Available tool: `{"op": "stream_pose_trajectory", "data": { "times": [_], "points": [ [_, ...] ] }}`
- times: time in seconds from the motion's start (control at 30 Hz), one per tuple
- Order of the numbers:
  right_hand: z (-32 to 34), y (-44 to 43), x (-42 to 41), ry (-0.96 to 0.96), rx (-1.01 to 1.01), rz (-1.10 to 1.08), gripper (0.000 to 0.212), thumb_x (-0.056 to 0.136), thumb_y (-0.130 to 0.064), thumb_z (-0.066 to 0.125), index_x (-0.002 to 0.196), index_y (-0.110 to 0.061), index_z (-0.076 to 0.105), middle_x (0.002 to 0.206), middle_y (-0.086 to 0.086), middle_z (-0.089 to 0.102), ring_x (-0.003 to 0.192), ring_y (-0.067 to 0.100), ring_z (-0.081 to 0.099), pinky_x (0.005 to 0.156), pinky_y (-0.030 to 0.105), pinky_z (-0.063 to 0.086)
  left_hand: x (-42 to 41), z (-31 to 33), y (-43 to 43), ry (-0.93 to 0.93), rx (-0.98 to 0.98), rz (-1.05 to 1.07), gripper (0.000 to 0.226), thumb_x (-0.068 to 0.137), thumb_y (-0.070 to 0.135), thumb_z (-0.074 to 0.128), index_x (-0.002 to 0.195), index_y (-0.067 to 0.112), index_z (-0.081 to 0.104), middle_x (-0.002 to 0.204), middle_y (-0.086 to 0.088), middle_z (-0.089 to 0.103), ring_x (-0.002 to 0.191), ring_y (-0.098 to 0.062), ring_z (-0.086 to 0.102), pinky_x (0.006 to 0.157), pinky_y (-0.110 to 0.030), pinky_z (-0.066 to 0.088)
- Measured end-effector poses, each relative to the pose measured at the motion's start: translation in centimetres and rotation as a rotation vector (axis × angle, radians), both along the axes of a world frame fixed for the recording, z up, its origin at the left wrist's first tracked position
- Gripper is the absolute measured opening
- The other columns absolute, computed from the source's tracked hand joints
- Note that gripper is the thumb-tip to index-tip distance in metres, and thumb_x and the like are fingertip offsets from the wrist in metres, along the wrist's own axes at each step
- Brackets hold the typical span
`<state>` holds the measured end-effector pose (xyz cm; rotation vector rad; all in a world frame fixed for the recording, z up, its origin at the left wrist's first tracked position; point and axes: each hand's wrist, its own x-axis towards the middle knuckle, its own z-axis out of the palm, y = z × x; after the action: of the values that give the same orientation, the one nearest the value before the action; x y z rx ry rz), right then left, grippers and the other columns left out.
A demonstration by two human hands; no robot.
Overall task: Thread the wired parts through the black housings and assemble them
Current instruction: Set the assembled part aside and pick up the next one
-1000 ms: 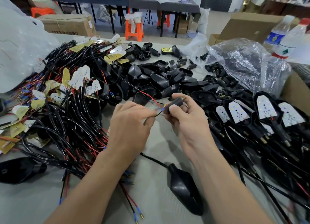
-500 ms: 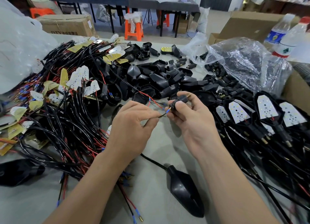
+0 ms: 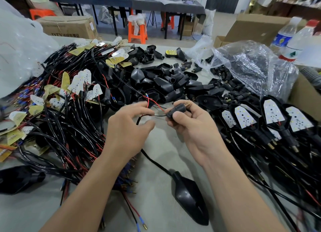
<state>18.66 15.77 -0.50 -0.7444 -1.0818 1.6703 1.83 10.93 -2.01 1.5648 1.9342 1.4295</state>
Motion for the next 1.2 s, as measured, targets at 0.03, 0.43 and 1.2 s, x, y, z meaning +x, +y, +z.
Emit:
{"op": "stream_pose_trajectory", "data": {
  "times": [0.03,0.43,1.2],
  "points": [
    [0.1,0.0,0.1,0.016,-0.012,-0.011,0.026,0.093,0.015,0.056,0.104,-0.008,0.063,0.091,0.016,0.073,0.082,0.022,0.066,0.076,0.028,0.057,-0.1,0.0,0.1,-0.062,-0.017,0.004,0.024,0.079,0.023,0.082,0.088,0.045,0.08,0.111,0.031,0.072,0.111,0.011,0.061,0.103,-0.029,0.051],
    [-0.5,-0.7,-0.4,-0.085,0.03,-0.019,0.033,0.085,0.016,0.064,0.09,-0.016,0.072,0.082,0.008,0.072,0.067,0.012,0.06,0.065,0.021,0.051,0.7,0.4,-0.5,-0.073,0.076,-0.045,0.042,0.069,0.019,0.091,0.094,0.05,0.078,0.11,0.037,0.068,0.111,0.014,0.061,0.097,-0.013,0.046],
    [0.0,-0.3,-0.1,-0.243,0.233,-0.026,0.045,0.108,-0.02,0.042,0.081,-0.007,0.076,0.066,0.015,0.066,0.055,0.017,0.052,0.054,0.024,0.042,0.7,0.9,0.3,-0.716,-0.131,-0.187,0.015,0.095,0.025,0.071,0.086,0.026,0.084,0.068,-0.005,0.074,0.05,-0.014,0.064,0.051,-0.021,0.052]
  ]
}}
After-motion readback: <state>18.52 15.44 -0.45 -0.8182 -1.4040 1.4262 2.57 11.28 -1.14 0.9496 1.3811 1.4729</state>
